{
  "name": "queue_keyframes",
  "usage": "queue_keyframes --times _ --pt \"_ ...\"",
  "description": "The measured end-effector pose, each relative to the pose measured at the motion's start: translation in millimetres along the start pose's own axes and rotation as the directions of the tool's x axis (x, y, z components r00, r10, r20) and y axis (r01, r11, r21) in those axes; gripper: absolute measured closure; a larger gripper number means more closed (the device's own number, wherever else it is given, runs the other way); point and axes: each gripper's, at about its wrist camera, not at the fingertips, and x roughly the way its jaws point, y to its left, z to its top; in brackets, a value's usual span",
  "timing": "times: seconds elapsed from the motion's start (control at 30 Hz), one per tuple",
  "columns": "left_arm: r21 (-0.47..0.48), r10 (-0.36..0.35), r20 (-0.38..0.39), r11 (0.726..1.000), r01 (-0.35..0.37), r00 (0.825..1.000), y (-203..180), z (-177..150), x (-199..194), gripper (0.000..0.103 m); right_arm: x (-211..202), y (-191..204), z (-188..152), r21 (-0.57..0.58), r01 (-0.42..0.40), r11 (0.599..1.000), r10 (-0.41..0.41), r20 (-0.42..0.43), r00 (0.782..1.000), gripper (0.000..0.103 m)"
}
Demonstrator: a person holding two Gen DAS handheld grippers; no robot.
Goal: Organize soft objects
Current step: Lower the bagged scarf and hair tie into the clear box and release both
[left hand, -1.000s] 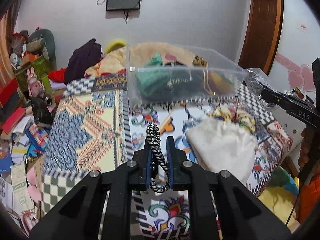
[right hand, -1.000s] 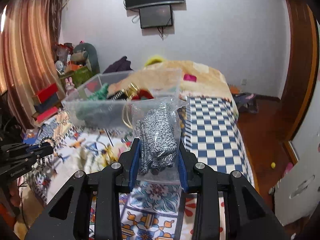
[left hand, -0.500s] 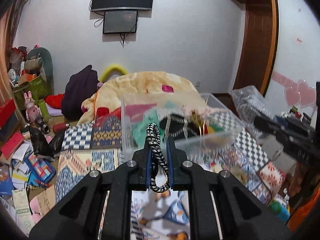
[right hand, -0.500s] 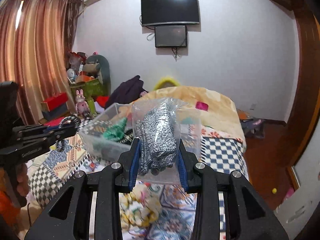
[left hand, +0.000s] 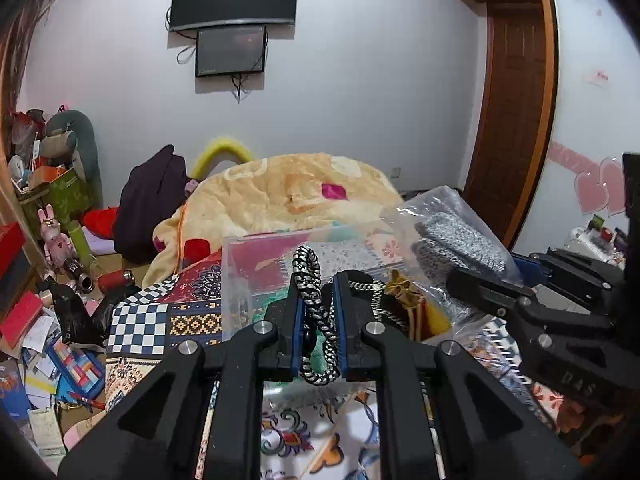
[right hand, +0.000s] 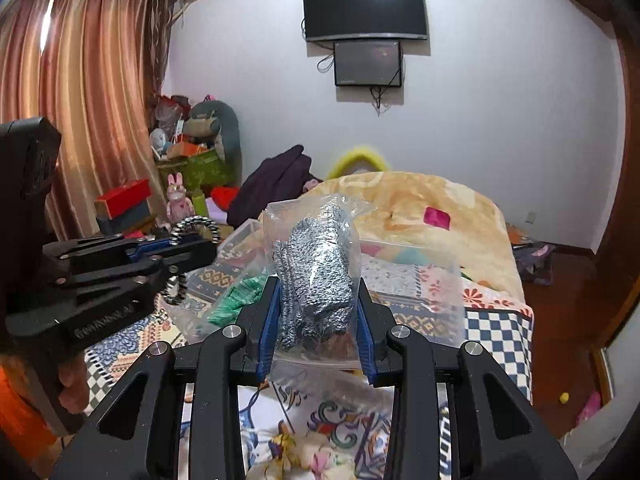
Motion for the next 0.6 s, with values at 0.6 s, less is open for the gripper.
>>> queue_keyframes --times 0.6 --pt "-0.017 0.004 -0.14 1.0 -0.007 0.99 8 -17 63 0.089 48 8 -13 -0.08 0.011 0.997 -0.024 -0.155 0.988 0.069"
